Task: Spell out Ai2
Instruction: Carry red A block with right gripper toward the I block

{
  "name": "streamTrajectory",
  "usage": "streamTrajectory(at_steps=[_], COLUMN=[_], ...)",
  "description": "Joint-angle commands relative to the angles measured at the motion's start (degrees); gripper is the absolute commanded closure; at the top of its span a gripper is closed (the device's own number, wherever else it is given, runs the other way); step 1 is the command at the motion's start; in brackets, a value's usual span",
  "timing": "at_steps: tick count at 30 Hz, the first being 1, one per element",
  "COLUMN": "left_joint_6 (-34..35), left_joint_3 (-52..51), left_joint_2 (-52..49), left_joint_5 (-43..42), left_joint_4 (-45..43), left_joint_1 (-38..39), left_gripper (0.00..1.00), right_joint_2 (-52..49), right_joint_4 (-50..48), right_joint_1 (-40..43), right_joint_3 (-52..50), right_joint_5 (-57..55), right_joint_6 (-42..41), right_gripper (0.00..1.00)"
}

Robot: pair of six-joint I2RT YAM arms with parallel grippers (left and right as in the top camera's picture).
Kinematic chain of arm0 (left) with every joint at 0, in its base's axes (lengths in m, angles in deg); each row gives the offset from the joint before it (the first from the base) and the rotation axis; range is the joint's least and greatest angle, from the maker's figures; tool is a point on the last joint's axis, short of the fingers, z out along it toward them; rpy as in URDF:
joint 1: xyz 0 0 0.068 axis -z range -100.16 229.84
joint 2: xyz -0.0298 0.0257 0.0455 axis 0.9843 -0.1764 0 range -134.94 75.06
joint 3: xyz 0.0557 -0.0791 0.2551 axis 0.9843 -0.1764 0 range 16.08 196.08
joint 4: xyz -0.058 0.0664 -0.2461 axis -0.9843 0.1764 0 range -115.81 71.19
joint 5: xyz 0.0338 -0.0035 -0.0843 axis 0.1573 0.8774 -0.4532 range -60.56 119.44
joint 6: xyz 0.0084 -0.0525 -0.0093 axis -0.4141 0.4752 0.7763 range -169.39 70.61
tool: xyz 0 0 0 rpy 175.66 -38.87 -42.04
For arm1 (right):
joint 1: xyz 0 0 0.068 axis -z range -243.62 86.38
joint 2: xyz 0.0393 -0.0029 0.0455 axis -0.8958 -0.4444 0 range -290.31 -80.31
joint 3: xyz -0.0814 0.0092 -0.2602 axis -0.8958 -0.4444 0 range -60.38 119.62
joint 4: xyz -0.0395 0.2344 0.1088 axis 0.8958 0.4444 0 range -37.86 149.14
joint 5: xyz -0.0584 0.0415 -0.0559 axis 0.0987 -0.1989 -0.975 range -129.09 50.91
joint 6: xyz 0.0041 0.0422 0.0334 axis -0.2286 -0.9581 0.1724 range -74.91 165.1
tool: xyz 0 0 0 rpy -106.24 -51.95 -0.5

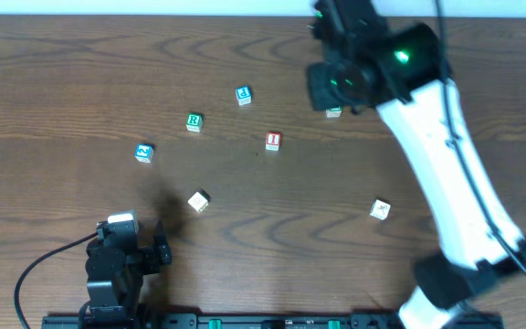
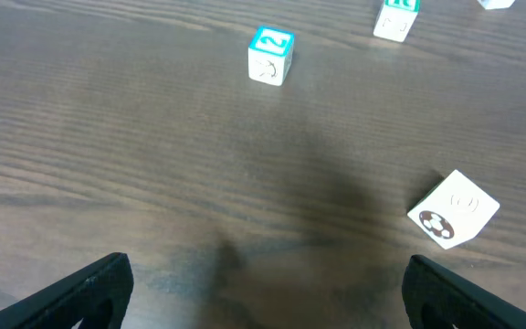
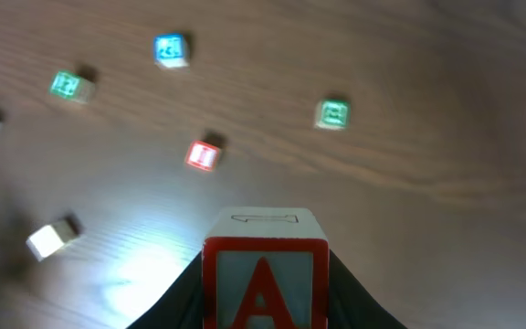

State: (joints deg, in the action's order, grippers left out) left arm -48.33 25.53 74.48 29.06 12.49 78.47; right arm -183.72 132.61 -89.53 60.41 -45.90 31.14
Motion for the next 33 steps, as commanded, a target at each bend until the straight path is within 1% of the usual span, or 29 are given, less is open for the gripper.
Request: streamTrajectory(at_steps=[1,2,6,9,11,14,19,25,30,33], left_joint_6=[-0.2,-0.2,-0.2,-0.2,-0.2,-0.2,-0.2,-0.2,-0.2,-0.2], left_joint_3=[-0.5,-0.5,-0.5,-0.5,-0.5,-0.5,-0.5,-0.5,-0.5,-0.5], left_joint_2=[0.4,0.4,0.4,0.4,0.4,0.4,0.4,0.4,0.4,0.4], left_joint_5=[0.8,0.8,0.8,0.8,0.8,0.8,0.8,0.8,0.8,0.8], left_joint_4=[0.4,0.5,0.4,0.4,0.4,0.5,0.4,0.4,0.4,0.4], left_joint_1=[-0.2,-0.2,-0.2,-0.2,-0.2,-0.2,-0.2,-0.2,-0.2,-0.2], left_gripper=[0.05,0.05,0.05,0.05,0.05,0.04,0.05,0.05,0.04,0.05], right_joint_2=[5.3,5.9,5.1,3.4,1.9,-1.8,-7.0,-7.9,-8.4,-11.8], right_joint_4=[-7.2,-10.7,-20.3,-27.7,-31.6,-34.0,-37.0,-40.9,-42.2,-41.8], right_joint_1=[1.8,1.5,0.3,-1.4,-2.3,-2.8,-3.1,-4.0,-8.0,-11.0], right_joint_3=[-15.7,-20.2,-32.4,-38.6,-40.8,-41.2,-41.1,-40.2,-35.6,-29.8], right_joint_5=[-2.1,-2.2,-2.1,-2.3,-2.4,-2.4,-2.2,0.7,2.3,2.2], right_joint_6=[-0.9,-2.4,-9.7,-12.3,-14.1,-17.1,-17.3,-17.3,-17.3,-17.3], right_gripper=[0.98,0.99,0.99,0.99,0.99,0.99,0.99,0.99,0.98,0.98])
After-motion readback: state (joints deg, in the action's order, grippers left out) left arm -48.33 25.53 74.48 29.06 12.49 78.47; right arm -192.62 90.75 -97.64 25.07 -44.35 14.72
